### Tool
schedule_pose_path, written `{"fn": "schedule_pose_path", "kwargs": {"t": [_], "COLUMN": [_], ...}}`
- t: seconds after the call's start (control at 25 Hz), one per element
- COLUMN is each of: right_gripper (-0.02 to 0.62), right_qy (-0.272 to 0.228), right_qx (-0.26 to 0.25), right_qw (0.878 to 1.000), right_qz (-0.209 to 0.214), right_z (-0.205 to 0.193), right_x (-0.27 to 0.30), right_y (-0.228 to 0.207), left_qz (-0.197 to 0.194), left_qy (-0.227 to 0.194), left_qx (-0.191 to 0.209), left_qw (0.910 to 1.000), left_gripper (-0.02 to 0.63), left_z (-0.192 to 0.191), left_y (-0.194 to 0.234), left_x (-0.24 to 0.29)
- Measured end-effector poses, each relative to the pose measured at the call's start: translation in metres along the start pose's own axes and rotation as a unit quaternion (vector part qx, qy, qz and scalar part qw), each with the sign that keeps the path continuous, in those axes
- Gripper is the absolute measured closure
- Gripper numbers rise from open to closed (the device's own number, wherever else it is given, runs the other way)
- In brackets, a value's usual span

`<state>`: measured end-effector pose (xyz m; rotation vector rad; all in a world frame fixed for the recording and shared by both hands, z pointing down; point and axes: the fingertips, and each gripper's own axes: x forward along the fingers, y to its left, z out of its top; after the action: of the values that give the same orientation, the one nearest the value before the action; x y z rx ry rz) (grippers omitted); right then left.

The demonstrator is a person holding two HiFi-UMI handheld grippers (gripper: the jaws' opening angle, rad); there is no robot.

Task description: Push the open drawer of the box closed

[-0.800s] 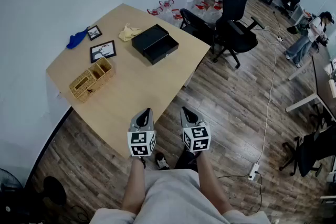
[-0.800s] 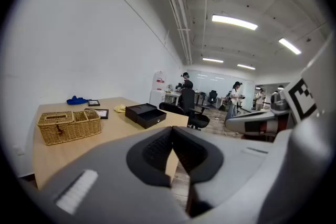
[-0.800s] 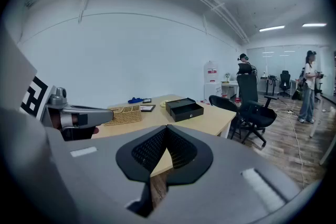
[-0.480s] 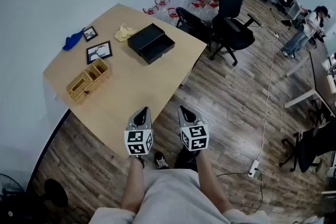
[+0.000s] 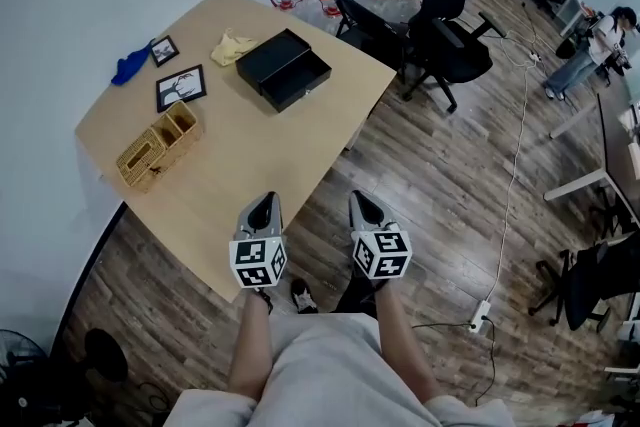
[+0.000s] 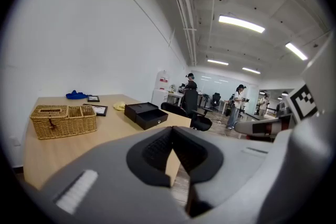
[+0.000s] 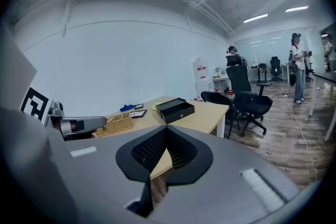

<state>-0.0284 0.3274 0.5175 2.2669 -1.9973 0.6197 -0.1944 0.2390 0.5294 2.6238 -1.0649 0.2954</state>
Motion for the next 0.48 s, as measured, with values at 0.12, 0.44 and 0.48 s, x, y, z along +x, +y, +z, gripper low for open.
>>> {"fn": "schedule_pose_path", "kwargs": {"t": [0.12,0.44,0.48], "right_gripper": [0.595,0.595,0.595], "right_qy": [0.006,0.019,0.021], "right_qx": [-0.007,-0.010,-0.010], "right_qw": [1.000,0.999,0.999], "right_qz": [0.008,0.040,0.045], "right_z": [0.005,0.033,0.036], "right_x": [0.018,0.071,0.080], "right_y": [-0.016,-0.079,-0.087], "left_qz": [0.009,0.043,0.046], "left_qy": [-0.003,0.015,0.019], "left_qx": [-0.001,-0.005,-0.002], "left_qw": [1.0000,0.9989,0.9988], "left_gripper": [0.554,0.554,0.554], "left_z": [0.005,0.017,0.019], "left_y": [-0.001,-0.018,-0.022], "left_x": [0.020,0.087,0.098]}}
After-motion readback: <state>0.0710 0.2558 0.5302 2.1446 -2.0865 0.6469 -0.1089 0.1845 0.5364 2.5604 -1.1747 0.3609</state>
